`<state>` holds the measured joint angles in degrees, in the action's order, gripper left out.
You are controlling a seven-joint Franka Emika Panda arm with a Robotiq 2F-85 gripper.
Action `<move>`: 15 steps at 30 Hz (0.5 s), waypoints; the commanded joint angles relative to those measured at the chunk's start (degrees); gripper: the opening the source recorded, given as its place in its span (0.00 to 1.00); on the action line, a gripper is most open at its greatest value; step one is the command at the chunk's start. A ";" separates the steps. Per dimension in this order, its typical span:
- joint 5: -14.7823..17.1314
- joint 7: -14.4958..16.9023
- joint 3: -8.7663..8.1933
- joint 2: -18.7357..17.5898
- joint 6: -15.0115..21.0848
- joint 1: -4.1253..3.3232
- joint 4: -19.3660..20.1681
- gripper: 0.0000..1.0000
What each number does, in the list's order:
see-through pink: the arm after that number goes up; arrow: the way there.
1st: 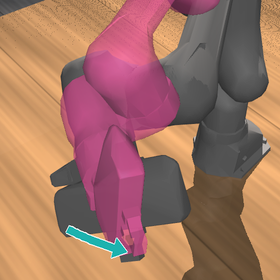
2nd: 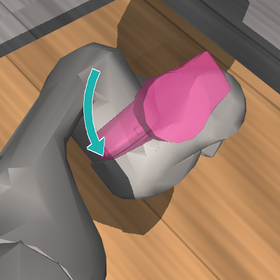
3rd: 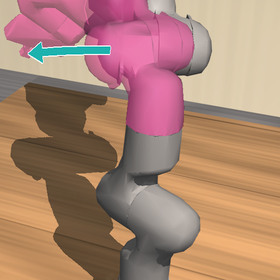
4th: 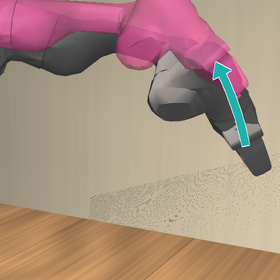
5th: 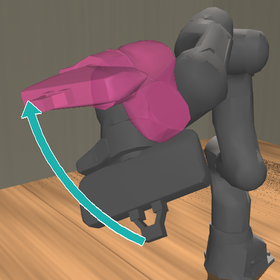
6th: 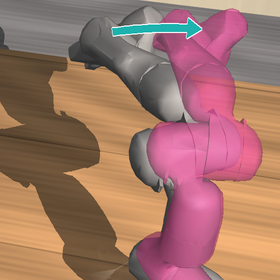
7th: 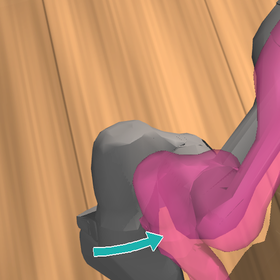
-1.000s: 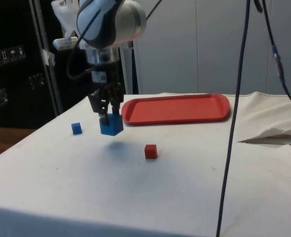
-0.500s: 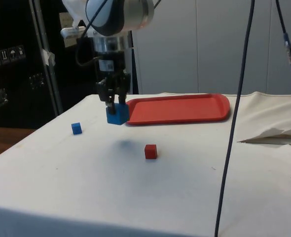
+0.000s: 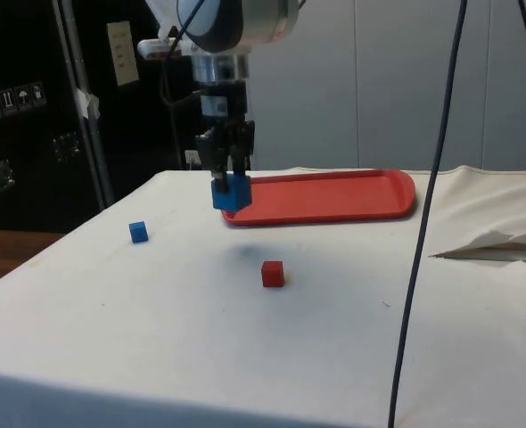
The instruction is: Pick up the largest block and place it onto the tray.
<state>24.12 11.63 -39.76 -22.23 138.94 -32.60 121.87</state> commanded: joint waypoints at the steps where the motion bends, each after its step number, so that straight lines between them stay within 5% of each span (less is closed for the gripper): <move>1: -1.20 -0.29 -0.92 1.03 0.40 -0.46 0.74 0.00; 15: -3.84 1.55 -3.67 6.07 -0.23 0.06 3.32 0.00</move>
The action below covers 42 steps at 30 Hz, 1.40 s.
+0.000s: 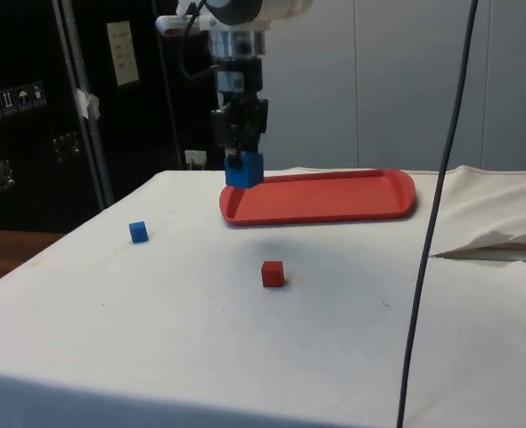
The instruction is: Pick up the largest block and place it onto the tray.
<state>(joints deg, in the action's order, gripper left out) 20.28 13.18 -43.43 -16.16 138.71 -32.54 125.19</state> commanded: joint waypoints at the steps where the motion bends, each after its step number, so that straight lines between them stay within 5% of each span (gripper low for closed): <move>1: -0.57 0.29 -0.46 0.63 0.74 -0.06 0.80 0.00; 8: 0.00 3.09 -2.18 0.80 0.86 0.06 1.89 0.00; 15: 0.97 7.79 -4.07 0.57 1.66 1.09 3.44 0.00; 16: 0.57 7.05 -4.24 0.40 1.03 0.69 3.09 0.00; 22: 2.12 11.80 -5.90 -0.46 1.55 1.66 3.90 0.00; 23: 1.72 11.12 -6.25 -0.69 1.03 1.20 3.61 0.00; 24: 2.64 13.01 -6.42 -0.86 1.60 1.83 4.01 0.00; 32: 4.87 16.96 -8.31 -2.98 1.09 1.83 4.13 0.00; 41: 12.72 24.18 -7.79 -7.91 3.04 3.38 4.01 0.00; 42: 10.54 22.29 -8.77 -6.99 2.18 2.29 4.13 0.00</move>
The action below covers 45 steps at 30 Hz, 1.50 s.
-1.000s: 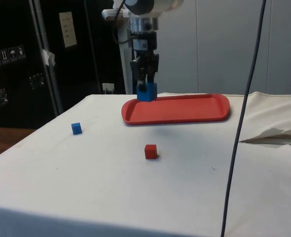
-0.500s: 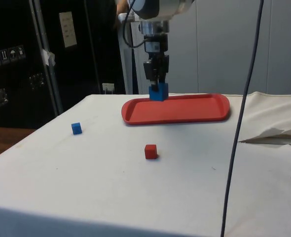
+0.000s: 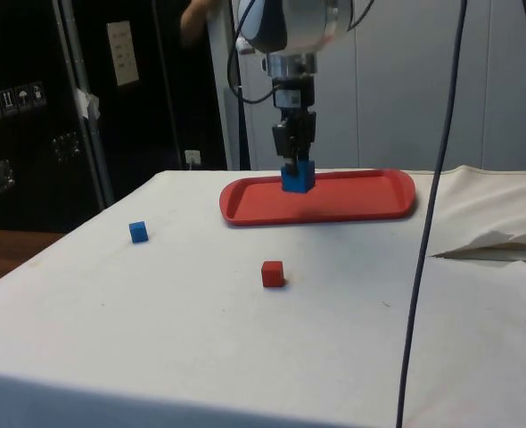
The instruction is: Pick up the largest block and place it onto the tray.
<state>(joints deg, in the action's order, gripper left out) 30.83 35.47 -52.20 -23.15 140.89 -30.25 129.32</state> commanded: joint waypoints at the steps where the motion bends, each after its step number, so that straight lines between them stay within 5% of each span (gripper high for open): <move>1: 0.97 0.80 0.00 -0.69 0.11 0.06 -0.06 0.00; 2: 3.95 3.44 0.86 -2.35 0.86 1.26 -0.46 0.00; 9: 11.17 10.43 -0.46 -7.73 0.29 2.06 -2.58 0.00; 10: 10.94 9.85 -1.03 -8.02 0.23 1.20 -2.29 0.00; 11: 11.92 11.17 -0.63 -8.31 0.23 2.23 -2.81 0.00; 16: 16.10 15.18 -0.97 -11.57 -0.11 3.21 -4.13 0.00; 20: 17.82 16.16 -1.72 -13.06 -0.40 2.41 -4.24 0.00; 30: 18.33 16.39 -1.78 -13.41 -0.57 2.35 -4.47 0.01; 39: 18.33 16.33 -1.78 -13.52 -0.52 2.35 -4.53 1.00; 45: 18.33 16.33 -1.78 -13.52 -0.52 2.35 -4.53 1.00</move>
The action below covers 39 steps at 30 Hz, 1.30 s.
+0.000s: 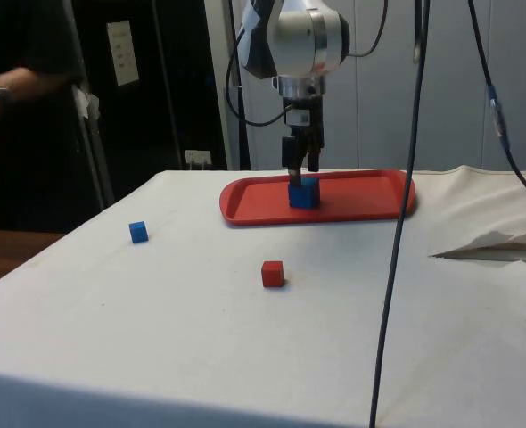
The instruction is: Pick up the largest block and place it onto the tray.
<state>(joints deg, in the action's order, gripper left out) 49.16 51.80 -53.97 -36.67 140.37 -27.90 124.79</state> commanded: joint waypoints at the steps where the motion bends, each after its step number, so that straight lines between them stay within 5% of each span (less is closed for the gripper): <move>1: 0.00 0.00 0.00 0.00 0.00 0.00 0.00 1.00; 3: -0.63 -0.29 -0.74 0.57 -0.40 -0.46 0.00 1.00; 4: 0.00 0.00 -0.17 0.06 0.00 -0.06 -0.11 1.00; 7: -1.38 -0.69 -2.18 1.55 -0.92 -1.43 0.00 1.00; 10: -1.89 -0.92 -3.15 2.35 -1.43 -2.06 0.00 1.00; 11: -0.69 -0.06 -2.06 2.01 -0.80 -1.26 -0.23 1.00; 12: -2.41 -1.15 -3.61 2.86 -1.66 -2.41 -0.06 1.00; 17: -4.35 -2.12 -5.04 4.93 -2.35 -3.32 -0.23 1.00; 20: -5.04 -2.52 -5.44 5.56 -2.64 -3.61 -0.34 1.00; 21: -4.07 -1.72 -4.47 5.61 -1.95 -2.86 -0.34 1.00; 22: -5.84 -2.98 -5.84 6.36 -2.86 -3.90 -0.52 1.00; 29: -8.82 -5.10 -6.30 9.05 -3.67 -4.70 -1.66 1.00; 30: -7.56 -4.01 -5.21 8.94 -2.81 -3.72 -1.38 1.00; 31: -9.22 -5.44 -6.30 9.34 -3.78 -4.70 -1.89 1.00; 38: -12.38 -8.02 -6.19 11.46 -4.93 -5.50 -3.78 1.00; 39: -11.34 -7.10 -5.21 11.34 -4.35 -4.64 -3.67 1.00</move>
<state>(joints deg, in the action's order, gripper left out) 37.82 44.69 -59.19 -25.32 136.02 -32.54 121.12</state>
